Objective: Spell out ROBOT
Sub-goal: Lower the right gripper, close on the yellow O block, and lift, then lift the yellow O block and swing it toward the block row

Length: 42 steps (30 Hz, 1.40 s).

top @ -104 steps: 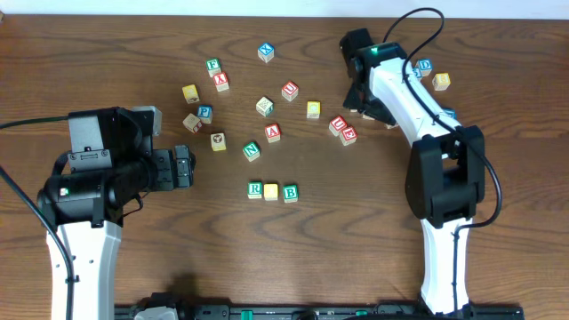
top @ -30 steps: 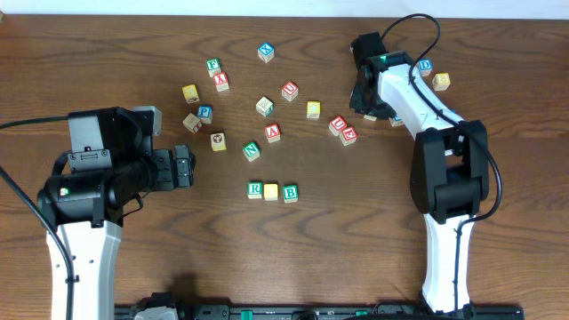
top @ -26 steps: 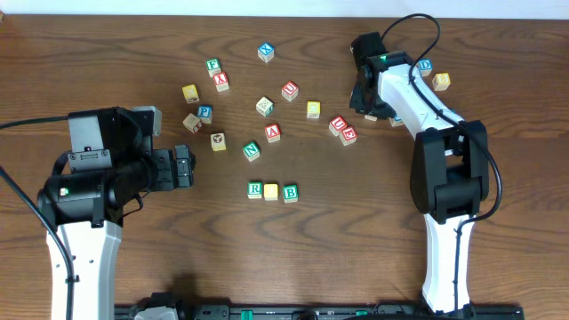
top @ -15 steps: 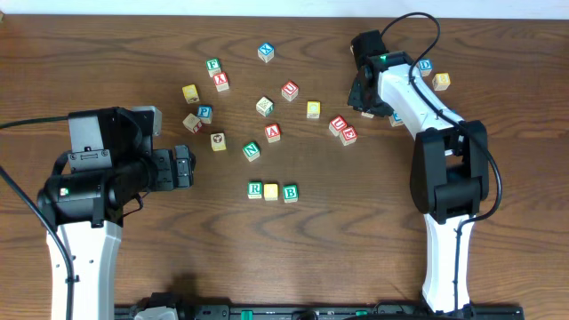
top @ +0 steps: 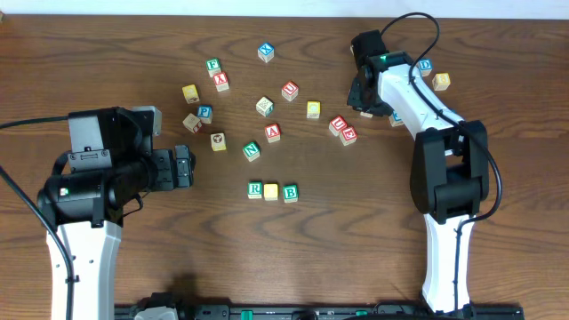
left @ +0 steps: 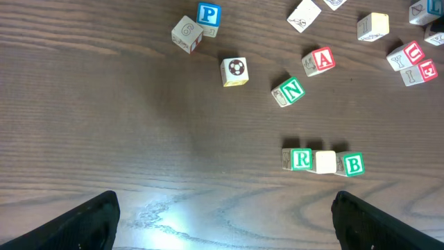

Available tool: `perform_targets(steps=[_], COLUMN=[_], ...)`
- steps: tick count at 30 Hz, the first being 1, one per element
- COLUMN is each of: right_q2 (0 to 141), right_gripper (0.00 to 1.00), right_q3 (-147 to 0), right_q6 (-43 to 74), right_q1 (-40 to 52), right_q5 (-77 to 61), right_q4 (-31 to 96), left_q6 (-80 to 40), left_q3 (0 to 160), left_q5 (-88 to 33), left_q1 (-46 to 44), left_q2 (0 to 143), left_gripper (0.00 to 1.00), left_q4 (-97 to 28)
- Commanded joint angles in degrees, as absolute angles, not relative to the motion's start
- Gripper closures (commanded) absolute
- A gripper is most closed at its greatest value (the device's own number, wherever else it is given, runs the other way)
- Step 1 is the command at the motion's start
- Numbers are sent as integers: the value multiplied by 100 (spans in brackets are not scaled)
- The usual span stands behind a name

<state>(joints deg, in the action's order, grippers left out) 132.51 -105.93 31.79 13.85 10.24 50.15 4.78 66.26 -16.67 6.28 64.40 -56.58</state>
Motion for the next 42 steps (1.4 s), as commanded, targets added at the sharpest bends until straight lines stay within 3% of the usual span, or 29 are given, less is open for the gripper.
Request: perform_targets(steps=[1,13,24,30,34,42], right_q2=[13353,13231,12158,11393,11111,11340], right_gripper=[76,76,71,76,69,66], right_q3=[-10525,-10543,-10586,-10586,-10586,-10584], right_q6=[3120,3048,2991,2991,2945,2950], right_q1=[1398,1393,1398,1398,1396,1391], right_q5=[1033,1033,1033,1035,1039,1061], right_q4=[5028,5236,5784,6237,6322,6230], left_q6=[554,554,554,554,554,554], left_q3=[6698,6698,6698,6698,6698,6698], left_q5=[-1752,-1752,-1752,-1752,-1752,-1752], left_q1=[652,652,652,652,652,652], left_q2=[6431,6431,6431,6431,6431,6431], left_gripper=[4,4,4,4,4,4], left_q4=[-5669,-5669,-5669,-5669,-5669,-5669])
